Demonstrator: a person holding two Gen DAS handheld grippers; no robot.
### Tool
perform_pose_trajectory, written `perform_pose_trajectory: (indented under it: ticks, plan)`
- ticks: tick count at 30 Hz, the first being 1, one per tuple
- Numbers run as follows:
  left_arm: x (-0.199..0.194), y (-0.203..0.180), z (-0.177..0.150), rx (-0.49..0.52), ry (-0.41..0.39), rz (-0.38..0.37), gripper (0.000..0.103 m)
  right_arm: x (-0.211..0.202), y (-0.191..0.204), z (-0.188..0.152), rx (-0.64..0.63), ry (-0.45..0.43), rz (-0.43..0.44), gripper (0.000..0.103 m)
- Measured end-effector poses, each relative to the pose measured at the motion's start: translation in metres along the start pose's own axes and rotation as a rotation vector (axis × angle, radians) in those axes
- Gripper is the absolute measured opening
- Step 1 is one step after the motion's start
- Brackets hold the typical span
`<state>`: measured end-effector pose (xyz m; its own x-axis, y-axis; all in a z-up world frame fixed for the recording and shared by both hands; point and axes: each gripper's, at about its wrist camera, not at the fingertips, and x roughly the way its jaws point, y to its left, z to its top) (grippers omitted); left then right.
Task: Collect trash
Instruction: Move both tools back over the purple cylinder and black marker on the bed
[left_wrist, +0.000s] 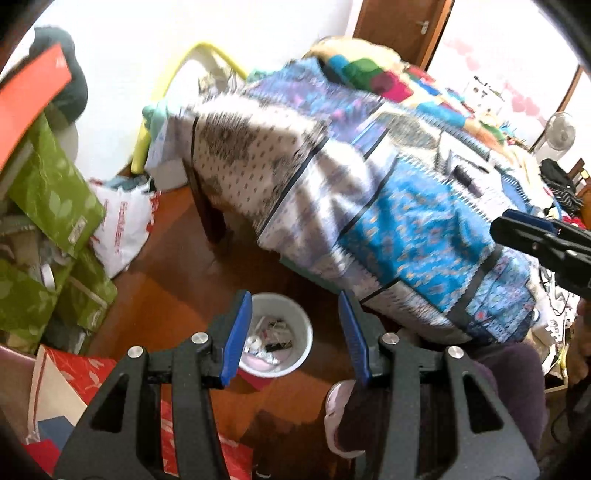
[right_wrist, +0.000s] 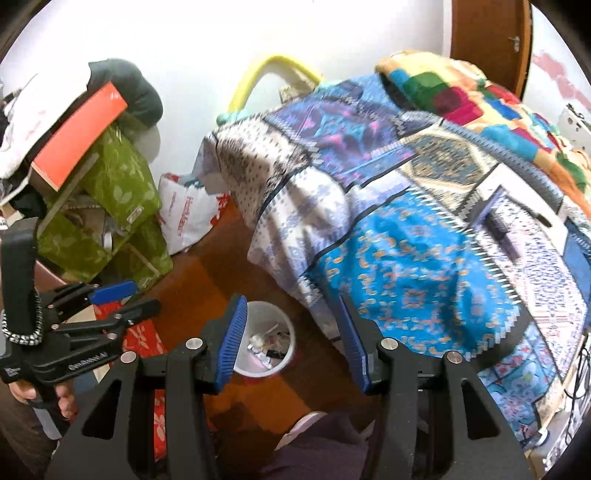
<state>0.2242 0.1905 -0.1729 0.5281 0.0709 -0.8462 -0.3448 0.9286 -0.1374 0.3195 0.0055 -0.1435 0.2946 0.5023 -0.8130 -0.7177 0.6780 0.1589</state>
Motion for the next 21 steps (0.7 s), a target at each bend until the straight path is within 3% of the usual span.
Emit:
perform_pose_trajectory:
  ticks: [12, 21]
  plan:
    - [-0.074, -0.095, 0.018, 0.142, -0.198, -0.015, 0.048, -0.102, -0.048, -0.013, 0.032, -0.213, -0.067, 0.046]
    - [-0.087, -0.175, 0.030, 0.230, -0.242, -0.072, 0.049, -0.166, -0.102, -0.038, 0.073, -0.341, -0.160, 0.046]
